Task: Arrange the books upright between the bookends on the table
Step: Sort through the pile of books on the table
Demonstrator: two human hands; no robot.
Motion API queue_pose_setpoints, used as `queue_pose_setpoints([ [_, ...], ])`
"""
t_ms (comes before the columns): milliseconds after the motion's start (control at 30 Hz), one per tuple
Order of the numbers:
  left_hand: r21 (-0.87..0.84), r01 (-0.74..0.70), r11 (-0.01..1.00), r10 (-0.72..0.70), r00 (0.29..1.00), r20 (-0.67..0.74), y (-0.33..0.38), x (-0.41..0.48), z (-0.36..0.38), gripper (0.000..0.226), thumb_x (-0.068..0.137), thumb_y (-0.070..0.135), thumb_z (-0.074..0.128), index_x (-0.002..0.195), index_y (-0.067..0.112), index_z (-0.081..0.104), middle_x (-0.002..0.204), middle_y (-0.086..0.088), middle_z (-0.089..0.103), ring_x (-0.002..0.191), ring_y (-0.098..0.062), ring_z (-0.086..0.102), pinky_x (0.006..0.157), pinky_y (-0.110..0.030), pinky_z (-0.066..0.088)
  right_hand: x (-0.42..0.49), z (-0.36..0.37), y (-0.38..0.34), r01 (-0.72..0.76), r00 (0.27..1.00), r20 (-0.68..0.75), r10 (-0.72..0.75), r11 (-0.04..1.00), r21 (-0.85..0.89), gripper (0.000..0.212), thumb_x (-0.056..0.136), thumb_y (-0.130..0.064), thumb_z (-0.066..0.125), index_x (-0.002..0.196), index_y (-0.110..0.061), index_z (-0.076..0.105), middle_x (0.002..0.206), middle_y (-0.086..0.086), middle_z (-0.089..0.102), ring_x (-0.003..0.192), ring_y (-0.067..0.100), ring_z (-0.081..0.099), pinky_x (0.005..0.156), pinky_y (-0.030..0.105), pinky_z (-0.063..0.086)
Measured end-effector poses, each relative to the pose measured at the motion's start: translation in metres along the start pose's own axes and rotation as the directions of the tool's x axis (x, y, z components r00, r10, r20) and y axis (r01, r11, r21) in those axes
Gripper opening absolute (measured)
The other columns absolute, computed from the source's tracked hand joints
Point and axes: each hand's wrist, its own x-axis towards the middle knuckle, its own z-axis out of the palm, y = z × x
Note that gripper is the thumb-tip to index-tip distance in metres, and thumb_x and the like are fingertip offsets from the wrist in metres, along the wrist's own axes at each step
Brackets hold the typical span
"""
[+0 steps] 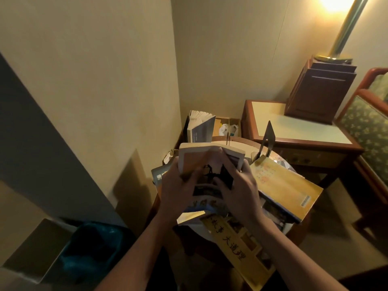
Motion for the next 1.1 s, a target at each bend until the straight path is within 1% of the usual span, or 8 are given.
queue_pose_setpoints([
  [200, -0.037, -0.049, 0.998, 0.048, 0.998, -0.034, -0.014, 0.001, 0.000, 0.037, 0.091, 0.036, 0.072, 0.116, 0.015, 0.056, 0.083, 0.009, 0.064, 0.068, -0.008, 0.065, 0.053, -0.016, 0.049, 0.001, 0.005, -0.005, -0.073, 0.996, 0.054, 0.070, 0.996, 0.058, 0.097, 0.077, -0.013, 0.081, 0.154, -0.043, 0.029, 0.123, 0.009, 0.059, 0.107, 0.024, 0.060, 0.082, 0.037, 0.058],
  [367, 0.077, -0.225, 0.971, 0.223, 0.974, 0.030, -0.031, 0.007, -0.003, 0.081, 0.095, 0.026, 0.067, 0.159, 0.018, 0.018, 0.152, -0.008, 0.047, 0.131, -0.020, 0.056, 0.095, -0.022, 0.054, 0.005, 0.001, -0.005, -0.198, 0.977, 0.134, 0.168, 0.946, 0.258, 0.094, 0.076, -0.017, 0.084, 0.152, -0.038, 0.033, 0.112, -0.009, 0.063, 0.100, -0.002, 0.060, 0.087, 0.023, 0.054],
  [500, 0.117, -0.257, 0.959, 0.245, 0.963, 0.110, -0.027, 0.010, -0.004, 0.084, 0.099, 0.040, 0.056, 0.161, 0.019, 0.003, 0.151, 0.011, 0.041, 0.118, 0.013, 0.049, 0.079, 0.002, 0.044, 0.001, 0.004, -0.009, -0.142, 0.987, 0.094, 0.130, 0.980, 0.137, 0.093, 0.077, -0.015, 0.083, 0.153, -0.035, 0.033, 0.103, -0.002, 0.064, 0.085, 0.008, 0.062, 0.076, 0.031, 0.057],
  [600, 0.133, -0.214, 0.968, 0.192, 0.968, 0.163, -0.029, 0.013, -0.007, 0.083, 0.096, 0.062, 0.042, 0.160, 0.030, 0.001, 0.123, 0.000, 0.054, 0.087, -0.001, 0.060, 0.066, -0.013, 0.054, 0.001, 0.004, -0.017, -0.118, 0.991, 0.071, 0.114, 0.992, 0.052, 0.088, 0.079, -0.018, 0.083, 0.152, -0.032, 0.037, 0.103, 0.003, 0.066, 0.081, 0.011, 0.060, 0.071, 0.021, 0.052],
  [733, -0.173, 0.016, 0.985, 0.055, 0.915, 0.399, -0.019, 0.025, -0.026, 0.074, 0.101, 0.023, 0.056, 0.153, 0.056, 0.015, 0.146, -0.002, 0.044, 0.113, -0.023, 0.064, 0.083, -0.039, 0.062, 0.020, -0.029, -0.019, -0.152, 0.980, 0.161, 0.116, 0.961, 0.231, 0.064, 0.083, -0.017, 0.077, 0.141, -0.030, 0.053, 0.115, -0.019, 0.061, 0.096, -0.002, 0.063, 0.076, 0.014, 0.055],
  [833, -0.254, 0.205, 0.945, -0.011, 0.799, 0.601, 0.000, 0.041, -0.041, 0.078, 0.099, -0.002, 0.051, 0.147, 0.057, 0.035, 0.146, -0.006, 0.039, 0.113, -0.028, 0.063, 0.086, -0.039, 0.060, 0.040, -0.061, -0.020, -0.397, 0.878, 0.434, 0.200, 0.811, 0.429, 0.038, 0.088, -0.009, 0.070, 0.117, -0.033, 0.066, 0.116, -0.015, 0.063, 0.106, 0.003, 0.064, 0.080, 0.020, 0.057],
  [1000, -0.171, 0.312, 0.935, -0.058, 0.609, 0.791, 0.011, 0.074, -0.041, 0.064, 0.094, 0.019, 0.065, 0.143, 0.055, 0.045, 0.140, -0.008, 0.042, 0.113, -0.032, 0.061, 0.090, -0.040, 0.058, 0.072, -0.086, -0.003, -0.696, 0.605, 0.758, 0.241, 0.622, 0.358, 0.027, 0.085, -0.015, 0.075, 0.109, -0.026, 0.075, 0.122, 0.003, 0.055, 0.102, 0.024, 0.067, 0.083, 0.039, 0.060],
  [1100, -0.117, 0.245, 0.962, -0.021, 0.497, 0.867, 0.013, 0.081, -0.028, 0.069, 0.095, 0.002, 0.062, 0.144, 0.047, 0.048, 0.142, 0.000, 0.047, 0.113, -0.026, 0.064, 0.091, -0.039, 0.058, 0.078, -0.084, 0.001, -0.701, 0.470, 0.858, 0.209, 0.679, 0.219, 0.036, 0.086, -0.018, 0.076, 0.118, -0.035, 0.073, 0.126, 0.009, 0.053, 0.105, 0.034, 0.065, 0.088, 0.049, 0.058],
])
